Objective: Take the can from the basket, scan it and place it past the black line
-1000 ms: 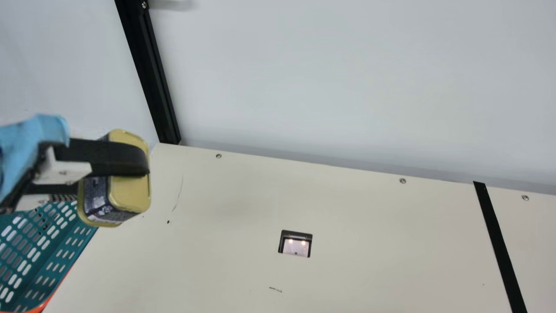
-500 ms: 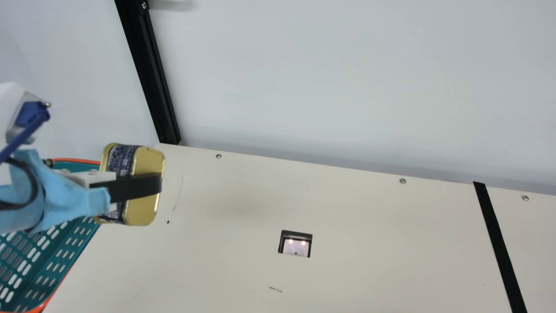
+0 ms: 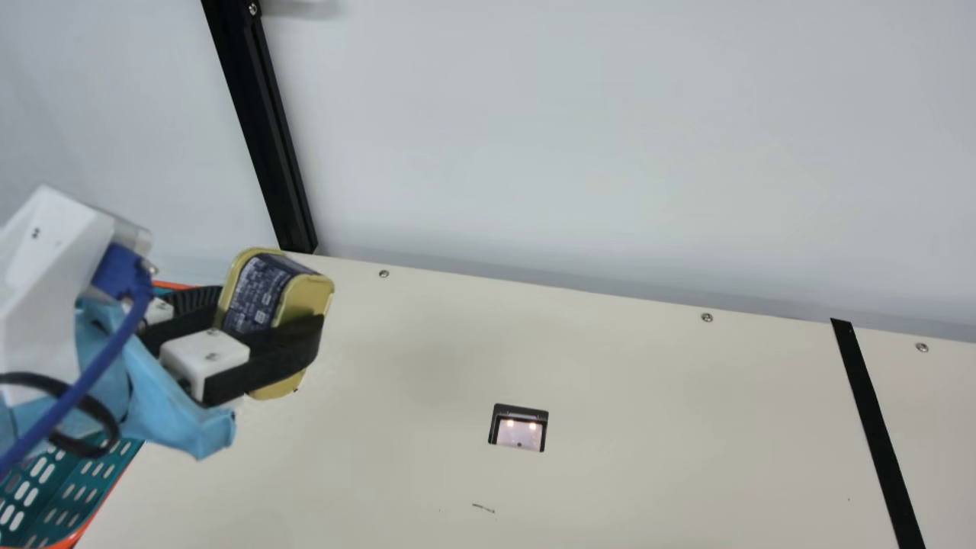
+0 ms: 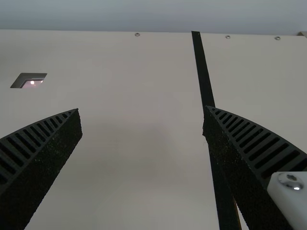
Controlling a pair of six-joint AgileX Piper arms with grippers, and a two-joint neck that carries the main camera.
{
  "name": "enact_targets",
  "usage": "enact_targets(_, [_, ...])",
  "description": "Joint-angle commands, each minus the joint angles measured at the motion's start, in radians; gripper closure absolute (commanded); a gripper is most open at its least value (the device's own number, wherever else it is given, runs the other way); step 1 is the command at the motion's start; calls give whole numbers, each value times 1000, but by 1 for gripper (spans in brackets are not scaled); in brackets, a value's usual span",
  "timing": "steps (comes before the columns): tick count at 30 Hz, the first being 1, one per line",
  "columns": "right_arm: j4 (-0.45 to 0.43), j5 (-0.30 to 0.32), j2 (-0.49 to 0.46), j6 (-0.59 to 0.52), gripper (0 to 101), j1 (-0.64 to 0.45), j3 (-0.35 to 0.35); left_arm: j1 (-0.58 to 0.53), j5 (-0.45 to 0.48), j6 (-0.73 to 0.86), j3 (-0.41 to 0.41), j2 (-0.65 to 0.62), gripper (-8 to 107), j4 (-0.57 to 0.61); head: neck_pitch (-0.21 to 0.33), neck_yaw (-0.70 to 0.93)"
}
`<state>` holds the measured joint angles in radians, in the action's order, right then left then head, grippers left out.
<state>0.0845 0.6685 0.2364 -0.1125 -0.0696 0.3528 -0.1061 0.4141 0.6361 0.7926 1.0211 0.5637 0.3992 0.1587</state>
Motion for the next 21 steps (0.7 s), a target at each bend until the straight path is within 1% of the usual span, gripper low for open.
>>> enact_targets(1, [0, 0, 0, 0, 0, 0, 0, -23, -53, 118, -24, -8, 89, 28, 37, -4])
enact_targets(8, [0, 0, 0, 0, 0, 0, 0, -138, -201, 304, -100, -49, 89, 133, 37, -4])
enact_targets(13, [0, 0, 0, 0, 0, 0, 0, -215, -285, 386, -141, -80, 89, 179, 37, -4])
enact_targets(18, [0, 0, 0, 0, 0, 0, 0, -294, -379, 398, -178, -98, 89, 174, 37, -4])
enact_targets(21, [0, 0, 0, 0, 0, 0, 0, -342, -444, 359, -203, -101, 89, 132, 37, -4])
